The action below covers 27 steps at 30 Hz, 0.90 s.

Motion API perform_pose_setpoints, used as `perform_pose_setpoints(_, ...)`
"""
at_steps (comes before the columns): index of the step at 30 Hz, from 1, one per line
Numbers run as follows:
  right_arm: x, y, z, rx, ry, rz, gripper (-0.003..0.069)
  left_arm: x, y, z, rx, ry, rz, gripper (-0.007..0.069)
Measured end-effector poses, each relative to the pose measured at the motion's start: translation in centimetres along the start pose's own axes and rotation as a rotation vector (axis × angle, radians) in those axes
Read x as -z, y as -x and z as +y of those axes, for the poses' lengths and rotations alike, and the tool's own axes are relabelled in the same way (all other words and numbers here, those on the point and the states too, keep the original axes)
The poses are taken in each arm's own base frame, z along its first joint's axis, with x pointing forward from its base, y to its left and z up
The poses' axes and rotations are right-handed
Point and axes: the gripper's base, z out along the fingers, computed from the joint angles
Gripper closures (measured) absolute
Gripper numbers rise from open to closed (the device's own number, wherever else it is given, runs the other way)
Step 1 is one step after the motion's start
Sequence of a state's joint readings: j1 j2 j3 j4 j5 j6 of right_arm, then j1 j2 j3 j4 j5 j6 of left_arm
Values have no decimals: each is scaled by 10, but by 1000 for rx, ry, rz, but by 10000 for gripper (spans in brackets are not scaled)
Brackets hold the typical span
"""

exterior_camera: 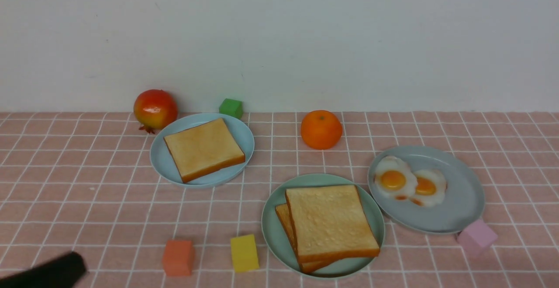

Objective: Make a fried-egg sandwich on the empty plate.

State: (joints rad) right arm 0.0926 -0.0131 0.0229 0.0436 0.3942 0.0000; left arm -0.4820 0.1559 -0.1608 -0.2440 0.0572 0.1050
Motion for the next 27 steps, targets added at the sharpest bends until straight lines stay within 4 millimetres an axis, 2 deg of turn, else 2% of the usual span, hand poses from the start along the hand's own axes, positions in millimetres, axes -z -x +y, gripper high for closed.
perform_pose_setpoints(5, 0, 0, 0, 1, 0, 0, 642, 12, -41, 20, 100, 252, -32, 612)
perform_pose_setpoints(6, 0, 0, 0, 2, -1, 0, 641, 13, -52, 23, 128, 291, 12, 612)
perform_pose_setpoints(10, 0, 0, 0, 2, -1, 1, 636, 17, -74, 26, 260, 373, 200, 612)
perform_pose_setpoints(16, 0, 0, 0, 2, -1, 0, 634, 17, -74, 26, 344, 392, 195, 612)
perform_pose_setpoints(27, 0, 0, 0, 3, -1, 0, 623, 17, -74, 26, 356, 395, 196, 612)
